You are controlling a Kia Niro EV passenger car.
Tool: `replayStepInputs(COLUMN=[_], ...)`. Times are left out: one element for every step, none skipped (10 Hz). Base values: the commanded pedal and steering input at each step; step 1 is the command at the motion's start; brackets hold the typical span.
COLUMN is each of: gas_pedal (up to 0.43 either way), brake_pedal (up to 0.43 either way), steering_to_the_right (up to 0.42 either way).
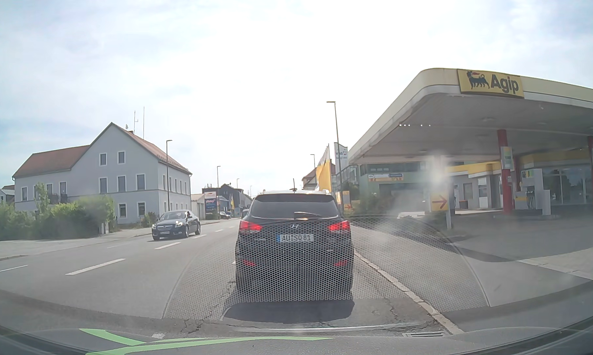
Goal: Follow the waypoints while adhering to traffic rules and regulations
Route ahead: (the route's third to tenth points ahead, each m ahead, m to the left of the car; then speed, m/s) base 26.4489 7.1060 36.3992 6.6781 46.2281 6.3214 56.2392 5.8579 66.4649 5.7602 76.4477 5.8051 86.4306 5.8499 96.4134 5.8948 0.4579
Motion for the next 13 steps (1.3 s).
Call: replayStepInputs(gas_pedal=[0.000, 0.000, 0.000, 0.000, 0.000, 0.000, 0.000, 0.000, 0.000, 0.000, 0.000, 0.008, 0.020], brake_pedal=[0.134, 0.030, 0.000, 0.000, 0.000, 0.000, 0.000, 0.000, 0.000, 0.000, 0.000, 0.000, 0.000], steering_to_the_right=[-0.002, -0.005, -0.001, 0.000, 0.000, 0.000, 0.000, 0.000, -0.002, -0.004, -0.007, -0.008, -0.010])
